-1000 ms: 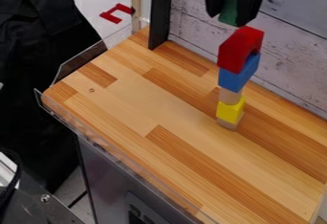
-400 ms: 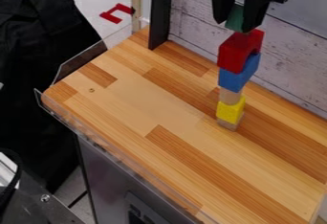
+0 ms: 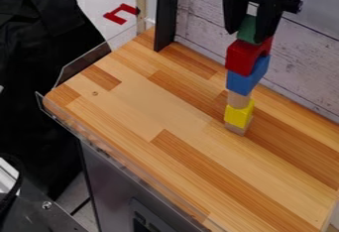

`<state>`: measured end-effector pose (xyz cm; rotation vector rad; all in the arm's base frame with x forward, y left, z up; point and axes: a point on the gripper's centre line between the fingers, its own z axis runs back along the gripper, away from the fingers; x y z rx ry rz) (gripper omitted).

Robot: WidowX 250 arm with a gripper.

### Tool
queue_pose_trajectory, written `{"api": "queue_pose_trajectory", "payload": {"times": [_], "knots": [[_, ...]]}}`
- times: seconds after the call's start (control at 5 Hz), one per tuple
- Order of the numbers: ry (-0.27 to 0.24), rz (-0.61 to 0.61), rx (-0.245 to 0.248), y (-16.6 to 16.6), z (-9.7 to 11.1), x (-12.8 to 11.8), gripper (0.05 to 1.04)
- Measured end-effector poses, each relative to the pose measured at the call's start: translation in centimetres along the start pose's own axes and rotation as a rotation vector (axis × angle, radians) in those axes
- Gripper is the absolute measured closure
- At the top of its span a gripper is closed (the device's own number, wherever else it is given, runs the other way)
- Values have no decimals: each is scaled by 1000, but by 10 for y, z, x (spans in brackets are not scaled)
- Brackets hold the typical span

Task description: Pick the green box and place it ontop the red arch

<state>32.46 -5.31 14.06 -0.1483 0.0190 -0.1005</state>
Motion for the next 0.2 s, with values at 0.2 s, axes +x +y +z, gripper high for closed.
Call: {"api": "queue_pose_trajectory", "payload": {"times": [0.2], "knots": [[12, -1, 0, -2, -4, 1, 500]]}}
